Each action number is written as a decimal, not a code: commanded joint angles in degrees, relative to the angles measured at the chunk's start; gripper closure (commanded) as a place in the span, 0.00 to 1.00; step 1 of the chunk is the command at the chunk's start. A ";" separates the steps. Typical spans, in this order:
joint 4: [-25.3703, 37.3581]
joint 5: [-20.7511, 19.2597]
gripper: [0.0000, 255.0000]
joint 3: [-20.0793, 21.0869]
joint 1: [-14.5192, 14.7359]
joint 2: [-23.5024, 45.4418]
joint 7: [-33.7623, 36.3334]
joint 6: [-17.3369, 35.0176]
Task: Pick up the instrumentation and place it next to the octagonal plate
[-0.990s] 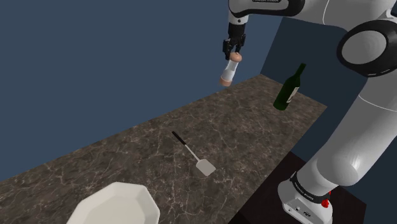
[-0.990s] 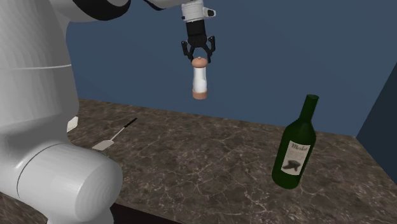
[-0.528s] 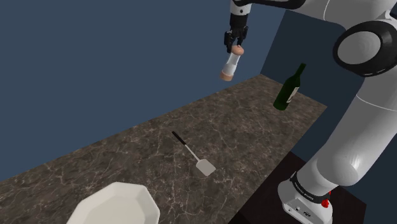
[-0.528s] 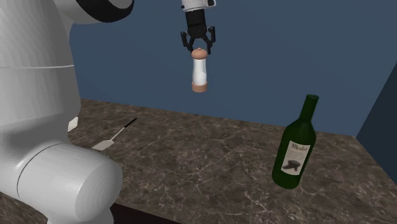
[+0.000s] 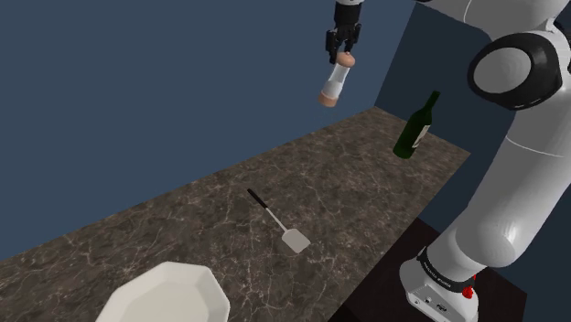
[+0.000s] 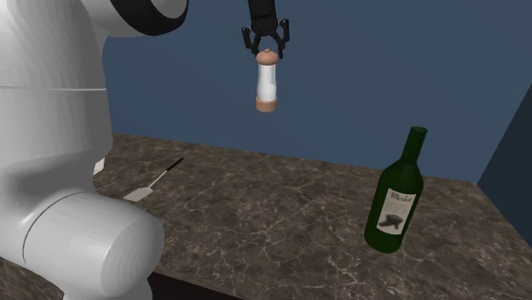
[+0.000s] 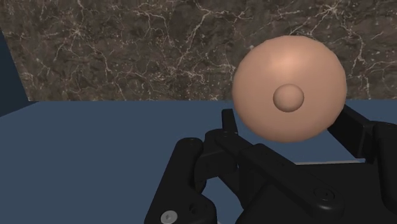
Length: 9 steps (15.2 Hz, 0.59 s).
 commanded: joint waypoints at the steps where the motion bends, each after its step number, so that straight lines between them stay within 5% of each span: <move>1: -1.14 -0.20 1.00 0.43 0.78 -1.26 1.13 -0.32; 9: -13.07 -0.92 1.00 4.75 6.62 -10.65 11.39 0.58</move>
